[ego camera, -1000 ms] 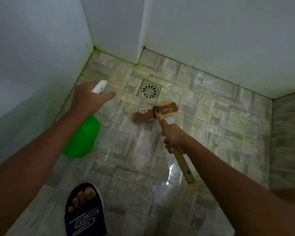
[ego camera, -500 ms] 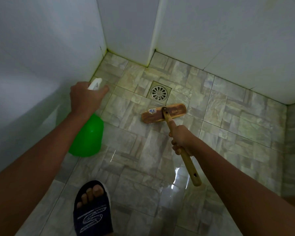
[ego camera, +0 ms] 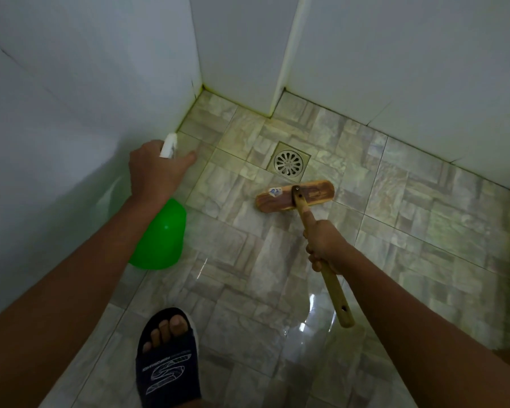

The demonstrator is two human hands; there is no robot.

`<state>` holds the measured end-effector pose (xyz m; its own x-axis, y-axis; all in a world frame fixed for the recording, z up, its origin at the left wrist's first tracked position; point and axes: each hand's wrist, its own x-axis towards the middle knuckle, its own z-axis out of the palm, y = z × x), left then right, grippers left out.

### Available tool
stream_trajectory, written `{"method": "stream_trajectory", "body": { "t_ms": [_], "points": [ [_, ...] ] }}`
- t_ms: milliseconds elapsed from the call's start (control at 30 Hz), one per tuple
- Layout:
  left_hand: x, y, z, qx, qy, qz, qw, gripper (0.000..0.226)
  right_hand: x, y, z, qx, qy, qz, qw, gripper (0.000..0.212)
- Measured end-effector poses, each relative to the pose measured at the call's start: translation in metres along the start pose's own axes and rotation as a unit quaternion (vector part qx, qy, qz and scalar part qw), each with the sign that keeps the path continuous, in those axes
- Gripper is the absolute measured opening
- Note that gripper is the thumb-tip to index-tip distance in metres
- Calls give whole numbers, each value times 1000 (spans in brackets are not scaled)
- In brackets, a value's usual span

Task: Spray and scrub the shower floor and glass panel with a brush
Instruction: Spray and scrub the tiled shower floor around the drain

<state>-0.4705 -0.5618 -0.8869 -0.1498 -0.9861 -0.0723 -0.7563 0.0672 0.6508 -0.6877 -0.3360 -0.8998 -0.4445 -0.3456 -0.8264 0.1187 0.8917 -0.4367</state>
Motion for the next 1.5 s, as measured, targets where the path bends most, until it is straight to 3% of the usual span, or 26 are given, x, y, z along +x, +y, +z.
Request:
{"method": "stream_trajectory", "body": {
  "t_ms": [100, 200, 333, 467, 700, 833, 1067, 1133, 1367, 1500],
  "points": [
    [0, -9, -5, 0, 2, -19, 1000, 51, 6, -2, 6, -128, 67, -61, 988, 45],
    [-8, -18, -8, -28, 26, -13, 999, 51, 7, -6, 8, -237, 140, -178, 945, 40],
    [-12, -31, -20, -58, 59, 9, 997, 54, -6, -56, 16, -285, 108, -313, 900, 41],
    [-12, -43, -34, -43, 76, 56, 995, 51, 22, -151, 48, -388, 63, -385, 835, 46],
    [-15, -54, -36, -87, 67, 66, 992, 54, 60, -248, 97, -459, 22, -370, 808, 37],
    [-19, -55, -38, -114, 48, 78, 989, 57, 81, -245, 99, -547, 32, -385, 743, 48],
    [-21, -50, -46, -121, 19, 64, 990, 52, 86, -216, 60, -634, 28, -367, 680, 43],
    [-22, -50, -50, -118, 20, 64, 991, 53, 77, -208, 39, -667, 15, -336, 664, 54],
    [-20, -49, -36, -164, -7, 47, 985, 50, 90, -250, 100, -634, 29, -350, 689, 62],
    [-16, -44, -33, -177, -16, 36, 983, 44, 72, -261, 102, -638, 12, -334, 694, 49]
  ]
}}
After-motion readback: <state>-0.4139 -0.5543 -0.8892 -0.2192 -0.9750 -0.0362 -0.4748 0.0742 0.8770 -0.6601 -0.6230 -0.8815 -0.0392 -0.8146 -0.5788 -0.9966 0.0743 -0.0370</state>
